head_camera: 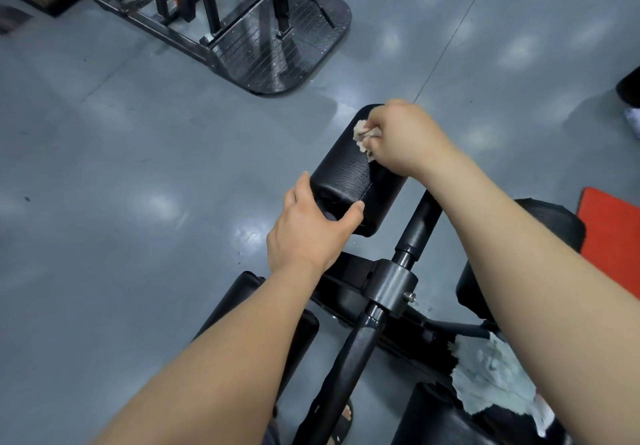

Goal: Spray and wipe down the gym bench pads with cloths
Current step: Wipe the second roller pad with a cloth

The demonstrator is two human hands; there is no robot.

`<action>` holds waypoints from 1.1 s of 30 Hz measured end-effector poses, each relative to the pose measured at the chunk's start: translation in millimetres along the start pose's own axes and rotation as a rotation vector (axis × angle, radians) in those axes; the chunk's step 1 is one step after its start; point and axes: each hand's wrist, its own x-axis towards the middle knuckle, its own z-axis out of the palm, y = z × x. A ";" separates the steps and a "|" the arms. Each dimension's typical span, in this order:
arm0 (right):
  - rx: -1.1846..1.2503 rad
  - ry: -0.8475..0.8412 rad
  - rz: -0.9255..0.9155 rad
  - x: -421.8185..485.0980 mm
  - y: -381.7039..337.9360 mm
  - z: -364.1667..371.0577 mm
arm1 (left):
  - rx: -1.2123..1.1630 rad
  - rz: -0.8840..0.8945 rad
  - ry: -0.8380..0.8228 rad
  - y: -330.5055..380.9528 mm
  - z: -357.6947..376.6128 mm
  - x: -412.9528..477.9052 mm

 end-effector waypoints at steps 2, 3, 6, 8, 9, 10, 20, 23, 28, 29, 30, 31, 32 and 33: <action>0.023 -0.029 -0.089 -15.3 -12.7 2.4 | 0.024 -0.006 -0.005 0.3 1.4 1.3; 0.041 -0.046 -0.132 -22.6 -18.8 4.4 | 0.030 -0.009 -0.009 0.0 1.8 2.2; 0.062 -0.076 -0.175 -35.0 -23.5 7.0 | 0.002 -0.013 -0.018 -1.3 3.6 4.2; 0.052 -0.086 -0.170 -29.4 -15.1 4.3 | -0.011 -0.016 -0.016 -2.0 3.7 4.6; 0.048 -0.074 -0.157 -23.0 -8.7 2.4 | -0.008 -0.017 -0.015 -2.5 3.5 5.0; 0.044 -0.049 -0.129 -15.6 -1.0 0.0 | -0.007 -0.016 -0.013 -2.8 3.3 5.2; 0.016 -0.026 -0.023 3.5 -6.1 -0.8 | -0.019 -0.026 -0.012 -3.5 2.6 4.8; 0.083 -0.102 -0.137 -22.2 -34.1 5.2 | -0.037 -0.019 -0.020 -1.5 0.9 3.5; 0.076 -0.180 -0.163 -21.5 -32.7 -2.2 | -0.014 0.032 -0.012 -0.9 -1.4 1.2; 0.070 -0.158 -0.130 -12.4 -24.7 -5.6 | -0.010 0.042 -0.006 -1.5 -1.2 1.4; 0.053 -0.127 -0.084 -3.0 -15.5 -8.6 | -0.006 0.053 -0.006 -2.1 -0.9 1.0; 0.036 -0.086 -0.030 6.7 -6.5 -10.2 | -0.003 0.063 -0.006 -3.1 -0.7 0.6; 0.017 -0.055 0.029 15.6 1.1 -10.6 | -0.002 0.072 -0.007 -3.6 -0.3 -0.1; -0.002 -0.030 0.066 22.0 5.7 -9.5 | -0.003 0.076 -0.006 -3.9 -0.1 -0.6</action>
